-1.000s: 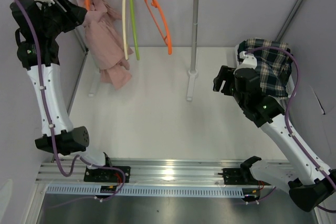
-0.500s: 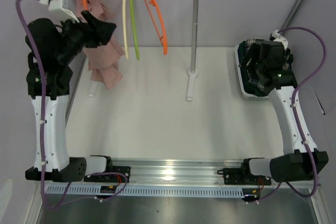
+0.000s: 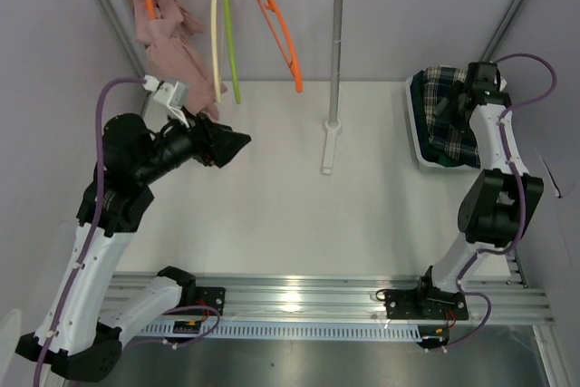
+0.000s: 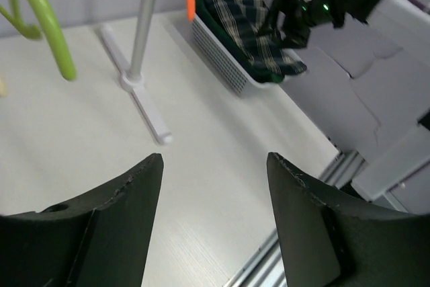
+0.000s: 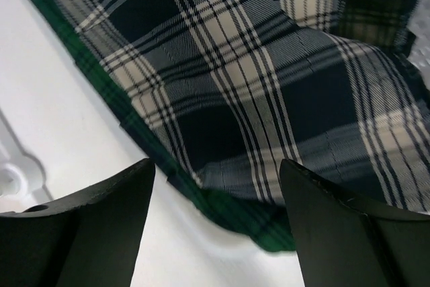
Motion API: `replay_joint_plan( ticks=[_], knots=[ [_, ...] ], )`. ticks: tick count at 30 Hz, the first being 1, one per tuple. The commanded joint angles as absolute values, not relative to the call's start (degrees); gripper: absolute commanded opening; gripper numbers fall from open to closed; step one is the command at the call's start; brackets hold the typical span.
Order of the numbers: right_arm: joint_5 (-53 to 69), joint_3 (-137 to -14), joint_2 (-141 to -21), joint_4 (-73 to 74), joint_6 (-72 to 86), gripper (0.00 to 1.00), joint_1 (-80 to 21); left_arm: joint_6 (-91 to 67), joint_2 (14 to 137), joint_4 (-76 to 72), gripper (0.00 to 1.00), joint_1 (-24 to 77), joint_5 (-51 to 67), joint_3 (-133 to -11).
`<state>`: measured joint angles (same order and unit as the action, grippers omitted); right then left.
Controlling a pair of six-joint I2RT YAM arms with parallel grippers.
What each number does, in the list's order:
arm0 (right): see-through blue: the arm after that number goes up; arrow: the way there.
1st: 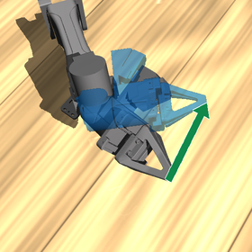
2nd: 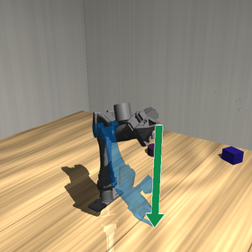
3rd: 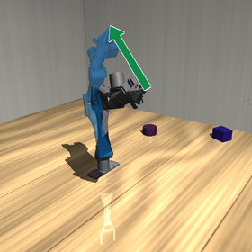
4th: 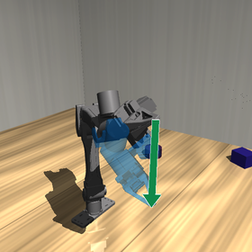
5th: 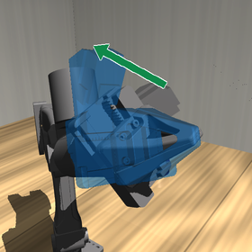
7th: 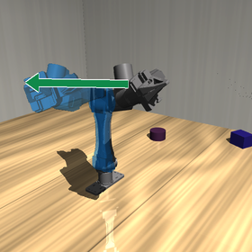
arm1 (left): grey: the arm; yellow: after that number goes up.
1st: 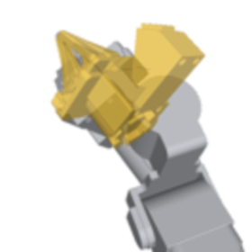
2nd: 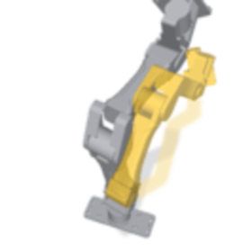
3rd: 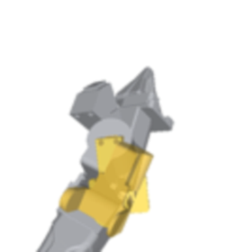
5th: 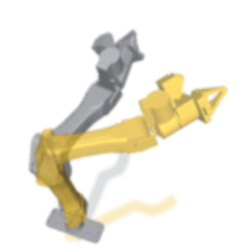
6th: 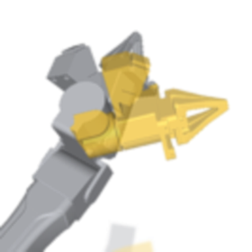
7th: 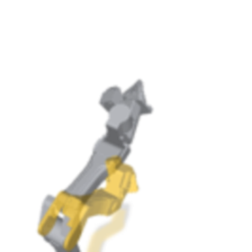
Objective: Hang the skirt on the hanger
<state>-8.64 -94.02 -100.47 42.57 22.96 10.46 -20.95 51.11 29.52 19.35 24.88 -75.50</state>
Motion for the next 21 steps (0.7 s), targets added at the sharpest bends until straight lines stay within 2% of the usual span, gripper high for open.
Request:
replay_joint_plan(
  ticks=[1,4,6,7,9,12,13,15,16,21],
  knots=[
    [-9.84,-99.13,-105.98,41.40,21.97,0.82,10.37,-20.31,49.40,27.07,0.69,21.44,27.77,-71.12],
    [-12.30,-102.12,-111.51,42.71,21.80,0.81,10.46,-19.78,48.17,27.07,0.68,22.50,28.30,-67.86],
    [-13.80,-102.22,-112.93,42.37,21.71,0.77,10.55,-19.51,47.47,27.42,0.68,23.29,28.39,-67.06],
    [-13.80,-102.13,-113.20,42.10,21.71,0.69,10.63,-19.34,47.29,27.42,0.68,23.38,28.39,-66.45],
    [-14.41,-101.95,-113.55,41.13,21.27,0.59,10.72,-19.16,47.02,27.42,0.67,23.73,28.65,-65.92],
    [-14.24,-104.14,-114.96,42.01,21.00,0.32,10.81,-18.72,46.67,27.95,0.67,23.99,28.74,-64.87],
    [-14.06,-104.59,-115.13,42.19,21.09,0.18,10.81,-18.72,46.76,28.12,0.67,24.08,28.83,-64.86],
    [-13.19,-105.55,-115.49,42.54,21.44,0.08,10.81,-18.63,46.93,28.65,0.67,24.52,28.91,-64.95],
    [-12.84,-105.90,-115.31,42.71,21.53,0.00,10.81,-18.20,47.19,29.44,0.66,24.70,28.83,-65.30],
    [-13.01,-108.19,-110.68,44.39,21.71,0.00,10.98,-17.93,46.58,29.45,0.66,25.31,27.77,-64.95]
  ],
)
